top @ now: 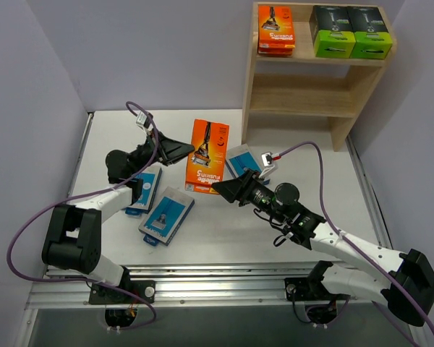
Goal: Place and organize the shaving razors onto the shelf
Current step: Pass the shaving razor from the left arm to the right
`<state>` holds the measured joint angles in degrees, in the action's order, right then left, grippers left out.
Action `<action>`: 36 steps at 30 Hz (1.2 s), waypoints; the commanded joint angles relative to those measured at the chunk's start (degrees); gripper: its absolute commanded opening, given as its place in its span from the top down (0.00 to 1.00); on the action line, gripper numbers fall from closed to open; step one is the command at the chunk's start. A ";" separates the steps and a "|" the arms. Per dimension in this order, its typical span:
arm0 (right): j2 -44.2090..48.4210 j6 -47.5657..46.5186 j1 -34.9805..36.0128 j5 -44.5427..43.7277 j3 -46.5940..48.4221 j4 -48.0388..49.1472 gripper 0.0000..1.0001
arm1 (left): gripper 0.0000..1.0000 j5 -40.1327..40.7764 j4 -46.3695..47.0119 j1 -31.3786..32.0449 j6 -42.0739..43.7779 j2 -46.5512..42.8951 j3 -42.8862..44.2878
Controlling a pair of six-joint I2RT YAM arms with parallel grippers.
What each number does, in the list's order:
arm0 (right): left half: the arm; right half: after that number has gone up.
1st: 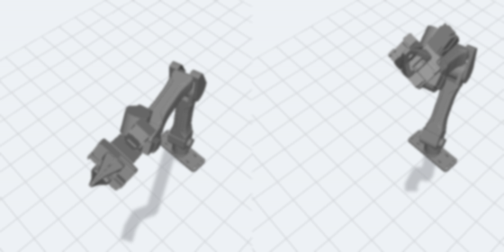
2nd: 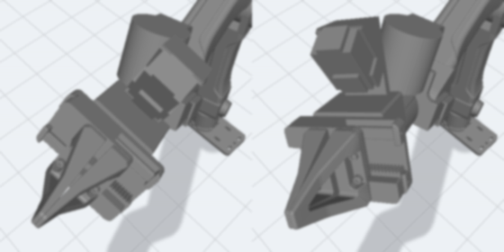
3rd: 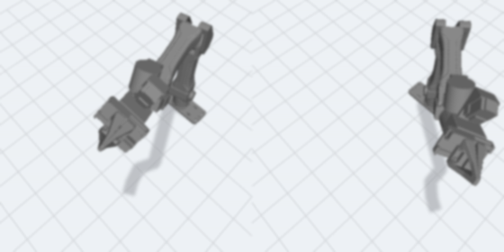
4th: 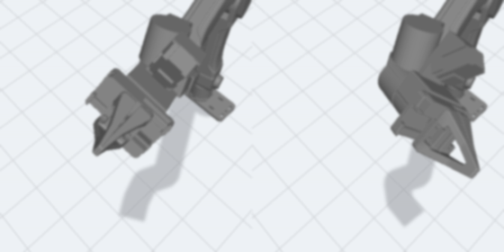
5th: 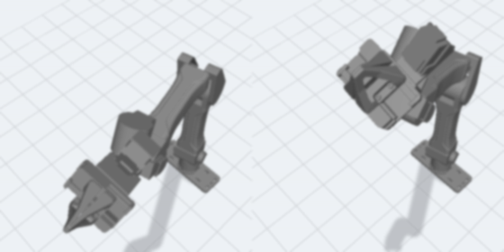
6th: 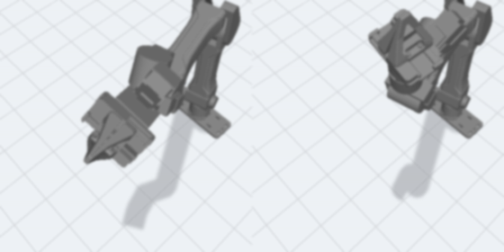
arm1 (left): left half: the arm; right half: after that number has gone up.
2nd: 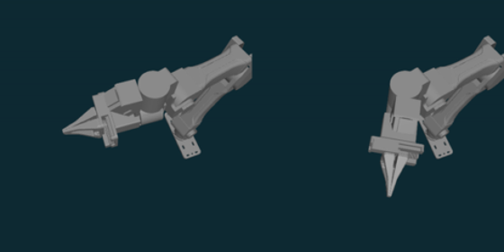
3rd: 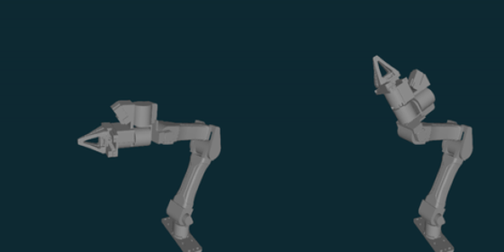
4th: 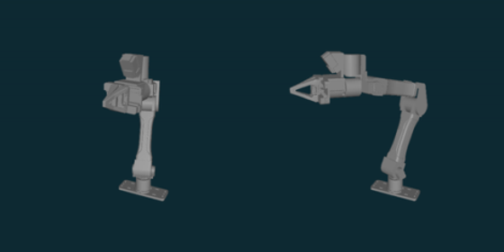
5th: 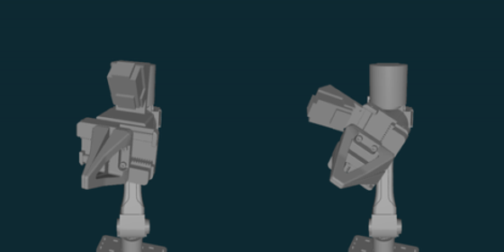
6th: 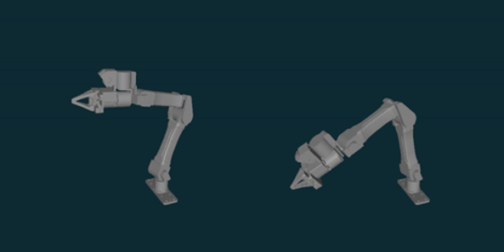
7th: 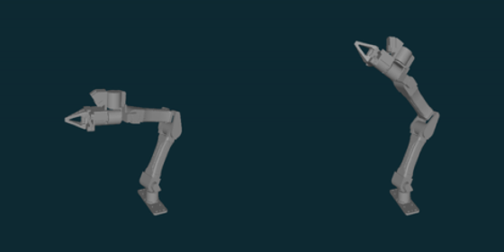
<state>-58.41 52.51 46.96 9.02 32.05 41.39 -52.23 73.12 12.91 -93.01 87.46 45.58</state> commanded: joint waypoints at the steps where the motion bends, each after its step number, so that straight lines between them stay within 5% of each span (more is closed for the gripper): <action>1: 0.49 0.05 0.24 -0.05 2.58 4.84 0.57 | 0.98 1.34 15.65 0.45 -0.06 -1.15 -0.05; 24: 3.83 3.56 -2.31 -2.42 0.99 6.60 0.68 | 0.98 -0.51 17.23 0.45 1.69 0.08 -3.92; 36: 4.01 6.29 -3.63 -3.39 -1.11 9.24 0.82 | 0.98 -2.61 16.97 0.45 2.84 0.69 -4.71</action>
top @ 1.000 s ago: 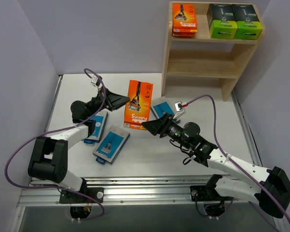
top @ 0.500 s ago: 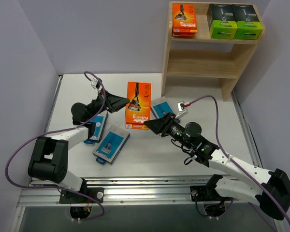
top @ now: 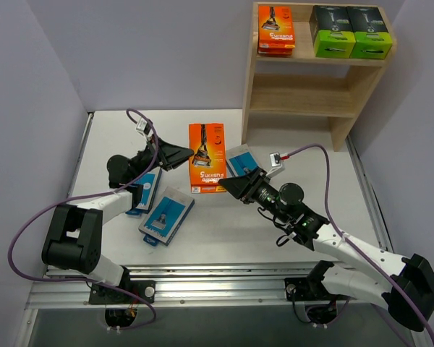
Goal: Place and organize the shaving razors onto the shelf
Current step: Pass the shaving razor from the left arm to the right
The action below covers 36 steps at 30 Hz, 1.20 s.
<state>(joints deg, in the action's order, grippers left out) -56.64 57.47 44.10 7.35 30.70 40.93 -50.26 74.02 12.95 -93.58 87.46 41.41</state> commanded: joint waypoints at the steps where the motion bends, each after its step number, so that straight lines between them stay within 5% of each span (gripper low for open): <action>1: 2.41 1.50 -0.85 -1.82 -0.02 10.22 0.84 | 0.98 -4.67 15.98 0.50 3.49 0.78 -0.54; 10: 3.64 4.31 -2.26 -3.05 -3.01 12.42 1.00 | 0.90 -5.90 15.02 0.32 3.40 4.03 -0.28; 18: 4.61 7.82 -3.14 -4.10 -5.65 13.74 1.00 | 0.65 -6.25 14.05 0.06 3.58 5.26 0.17; 27: 6.19 14.07 -4.11 -6.91 -11.27 16.02 1.00 | 0.50 -6.08 12.12 -0.64 4.28 5.88 -0.80; 36: 7.51 16.26 -4.28 -9.11 -13.65 15.76 1.00 | 0.18 -6.43 10.01 -1.17 5.95 6.41 -1.33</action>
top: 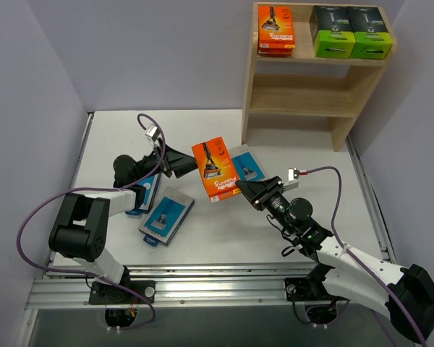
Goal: Place and organize the shaving razors onto the shelf
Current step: Pass the shaving razor from the left arm to the right
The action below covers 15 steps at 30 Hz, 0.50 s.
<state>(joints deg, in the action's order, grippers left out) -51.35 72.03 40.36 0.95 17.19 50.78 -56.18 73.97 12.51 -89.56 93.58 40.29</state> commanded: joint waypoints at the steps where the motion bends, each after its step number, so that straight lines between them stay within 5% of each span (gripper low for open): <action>1: 2.31 1.97 -0.72 -2.97 -0.31 5.73 1.00 | 0.14 -0.42 9.61 -1.00 2.11 0.29 -0.30; 8: 4.06 5.75 -1.33 -4.99 -2.95 5.38 1.00 | 0.03 -0.24 9.08 -2.14 2.81 1.51 -1.71; 15: 6.17 6.54 -2.21 -5.78 -2.43 2.75 1.00 | 0.06 -1.21 6.37 -3.72 4.04 0.73 -1.71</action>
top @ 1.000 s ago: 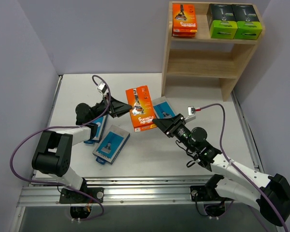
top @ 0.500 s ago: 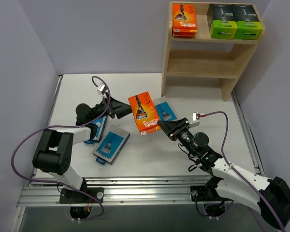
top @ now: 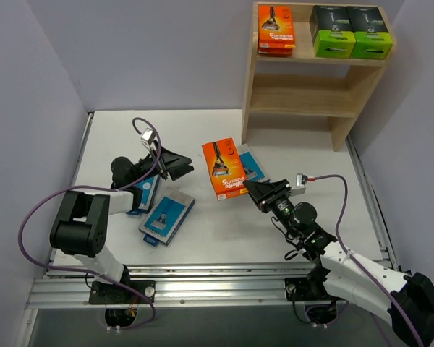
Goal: Place and organize the shaving razors onto the shelf
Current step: Pass the shaving razor from the left arm to the right, then place the shaving razor onto shelf
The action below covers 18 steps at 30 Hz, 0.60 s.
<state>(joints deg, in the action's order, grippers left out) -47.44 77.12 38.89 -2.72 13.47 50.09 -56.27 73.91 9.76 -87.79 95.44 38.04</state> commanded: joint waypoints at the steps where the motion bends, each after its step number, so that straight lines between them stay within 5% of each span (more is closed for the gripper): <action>1: 2.53 1.45 -0.84 -2.11 1.73 2.92 1.00 | 0.06 -1.21 5.38 -1.06 3.75 -2.18 0.63; 5: 3.14 -0.39 -2.33 -1.32 5.67 -1.11 1.00 | 0.06 -0.95 -3.49 -1.15 10.78 -6.57 1.15; 15: -4.58 -4.70 -9.18 5.88 25.44 -7.54 1.00 | 0.06 9.49 -54.43 -1.06 45.05 -24.41 7.22; 18: -8.80 -6.37 -11.20 8.34 32.89 -9.04 1.00 | 0.06 13.20 -58.85 -1.15 49.19 -27.32 8.53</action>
<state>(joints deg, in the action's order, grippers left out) -53.80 72.97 29.06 1.85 39.03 39.48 -48.53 28.53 8.88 -49.80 70.39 43.68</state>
